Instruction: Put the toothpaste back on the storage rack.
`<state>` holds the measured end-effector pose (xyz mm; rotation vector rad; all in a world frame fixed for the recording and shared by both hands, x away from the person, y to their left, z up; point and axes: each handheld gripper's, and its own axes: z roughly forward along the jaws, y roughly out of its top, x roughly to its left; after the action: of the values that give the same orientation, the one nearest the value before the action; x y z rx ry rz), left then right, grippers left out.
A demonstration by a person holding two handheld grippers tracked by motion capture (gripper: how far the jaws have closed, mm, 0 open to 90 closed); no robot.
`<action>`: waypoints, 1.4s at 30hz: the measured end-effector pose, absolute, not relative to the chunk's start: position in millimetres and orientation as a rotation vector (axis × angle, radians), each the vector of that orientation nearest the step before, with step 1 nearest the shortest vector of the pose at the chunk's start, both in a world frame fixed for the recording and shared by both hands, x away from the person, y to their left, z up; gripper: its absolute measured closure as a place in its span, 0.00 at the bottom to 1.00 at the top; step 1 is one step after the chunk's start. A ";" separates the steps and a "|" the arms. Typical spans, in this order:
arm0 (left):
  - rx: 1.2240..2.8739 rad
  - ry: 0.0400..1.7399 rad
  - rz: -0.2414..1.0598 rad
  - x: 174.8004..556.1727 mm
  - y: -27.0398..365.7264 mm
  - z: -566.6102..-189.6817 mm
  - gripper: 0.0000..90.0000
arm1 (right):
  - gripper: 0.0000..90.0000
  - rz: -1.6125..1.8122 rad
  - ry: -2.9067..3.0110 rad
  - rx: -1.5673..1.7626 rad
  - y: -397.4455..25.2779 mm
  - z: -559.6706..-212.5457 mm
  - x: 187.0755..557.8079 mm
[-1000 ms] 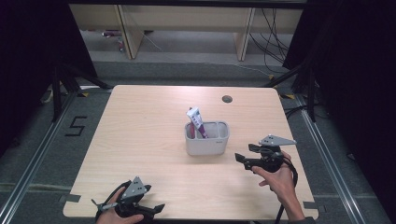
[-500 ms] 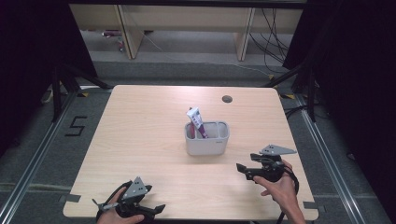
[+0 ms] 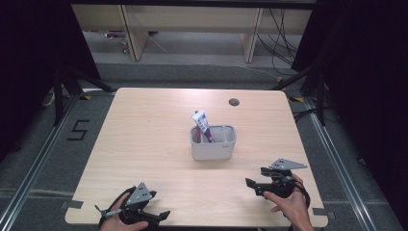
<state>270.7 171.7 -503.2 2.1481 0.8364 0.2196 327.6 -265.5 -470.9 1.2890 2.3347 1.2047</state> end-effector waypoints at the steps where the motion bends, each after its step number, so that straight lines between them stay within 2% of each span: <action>1: 2.147 0.837 0.220 270.7 171.7 -503.2 0.18 | 0.24 1.214 2.314 1.310 -264.6 -472.2 325.0; 42: 2.146 0.840 0.223 270.4 171.8 -503.3 0.18 | 0.21 1.191 2.340 1.290 -275.2 -494.8 282.3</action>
<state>270.4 171.8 -503.3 2.1463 0.8401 0.2226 282.3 -275.2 -494.8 1.2900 2.3402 1.1913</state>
